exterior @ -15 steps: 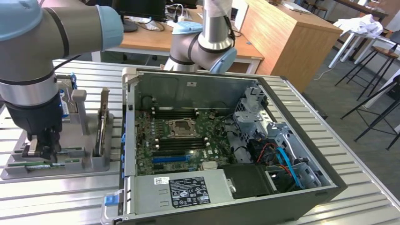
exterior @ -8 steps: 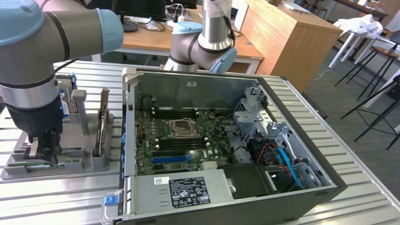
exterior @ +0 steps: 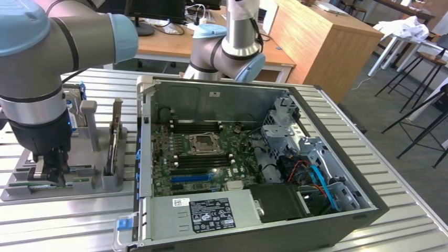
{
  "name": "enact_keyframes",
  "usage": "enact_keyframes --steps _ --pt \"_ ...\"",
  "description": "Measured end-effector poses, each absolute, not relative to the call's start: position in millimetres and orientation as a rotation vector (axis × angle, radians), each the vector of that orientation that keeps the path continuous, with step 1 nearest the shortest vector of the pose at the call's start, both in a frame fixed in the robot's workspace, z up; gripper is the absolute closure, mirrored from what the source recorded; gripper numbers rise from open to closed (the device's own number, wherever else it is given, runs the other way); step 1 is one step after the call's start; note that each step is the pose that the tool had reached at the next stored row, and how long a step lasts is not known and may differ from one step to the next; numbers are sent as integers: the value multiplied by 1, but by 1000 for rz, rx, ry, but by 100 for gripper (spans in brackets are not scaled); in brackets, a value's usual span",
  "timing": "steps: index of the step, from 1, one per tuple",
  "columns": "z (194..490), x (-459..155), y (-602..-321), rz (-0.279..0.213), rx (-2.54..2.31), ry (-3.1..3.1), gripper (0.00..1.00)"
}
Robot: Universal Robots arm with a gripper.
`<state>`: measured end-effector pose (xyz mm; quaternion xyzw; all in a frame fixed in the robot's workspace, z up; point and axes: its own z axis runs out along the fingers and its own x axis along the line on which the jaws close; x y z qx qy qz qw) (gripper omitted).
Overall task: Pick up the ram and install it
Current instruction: 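Pick up the ram and move it above insertion slot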
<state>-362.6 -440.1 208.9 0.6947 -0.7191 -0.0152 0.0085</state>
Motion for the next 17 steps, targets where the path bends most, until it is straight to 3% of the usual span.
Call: enact_keyframes --steps 17 --pt "206 -363 -440 -47 2216 -2201 64"
